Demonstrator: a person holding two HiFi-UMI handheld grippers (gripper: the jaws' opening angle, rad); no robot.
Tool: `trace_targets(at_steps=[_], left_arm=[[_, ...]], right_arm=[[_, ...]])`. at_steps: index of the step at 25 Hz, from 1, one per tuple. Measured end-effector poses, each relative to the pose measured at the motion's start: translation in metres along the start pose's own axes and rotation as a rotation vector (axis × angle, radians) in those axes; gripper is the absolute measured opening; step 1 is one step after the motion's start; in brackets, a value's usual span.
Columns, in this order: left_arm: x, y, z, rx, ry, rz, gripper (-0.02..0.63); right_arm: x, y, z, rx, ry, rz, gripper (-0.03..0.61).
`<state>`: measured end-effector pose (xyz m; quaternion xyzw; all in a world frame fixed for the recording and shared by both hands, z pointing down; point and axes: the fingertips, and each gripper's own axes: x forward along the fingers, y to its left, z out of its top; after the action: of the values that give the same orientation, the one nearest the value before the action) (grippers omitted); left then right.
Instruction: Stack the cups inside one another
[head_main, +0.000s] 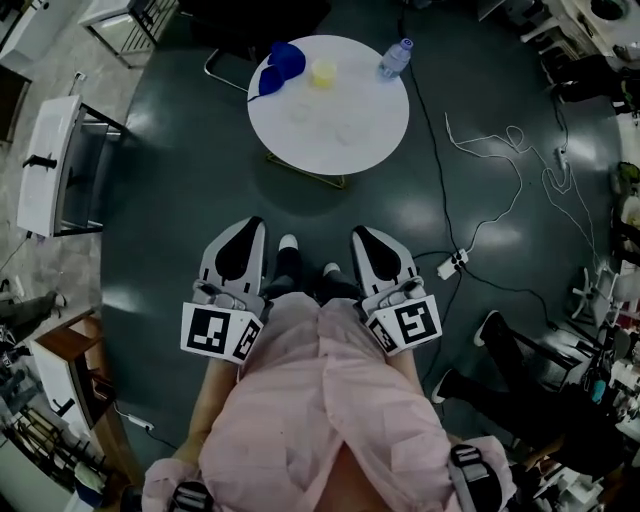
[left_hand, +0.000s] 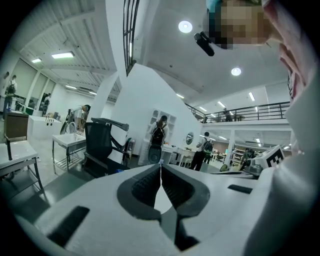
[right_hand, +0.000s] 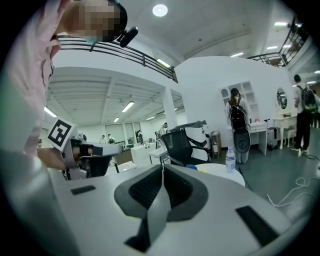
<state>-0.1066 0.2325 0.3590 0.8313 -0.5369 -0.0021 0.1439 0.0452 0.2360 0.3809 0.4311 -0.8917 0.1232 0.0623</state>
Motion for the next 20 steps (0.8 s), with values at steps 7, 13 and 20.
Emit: trace_targets(at_steps=[7, 13, 20], left_arm=[[0.007, 0.019, 0.001, -0.016, 0.016, -0.04, 0.02], [0.021, 0.024, 0.0, -0.033, 0.029, -0.06, 0.02], [0.054, 0.028, 0.004, -0.041, 0.047, -0.063, 0.02]], right_arm=[[0.018, 0.008, -0.003, 0.015, 0.017, -0.036, 0.034], [0.024, -0.006, 0.0, 0.029, 0.022, -0.08, 0.034], [0.043, -0.031, 0.003, 0.049, 0.047, -0.083, 0.034]])
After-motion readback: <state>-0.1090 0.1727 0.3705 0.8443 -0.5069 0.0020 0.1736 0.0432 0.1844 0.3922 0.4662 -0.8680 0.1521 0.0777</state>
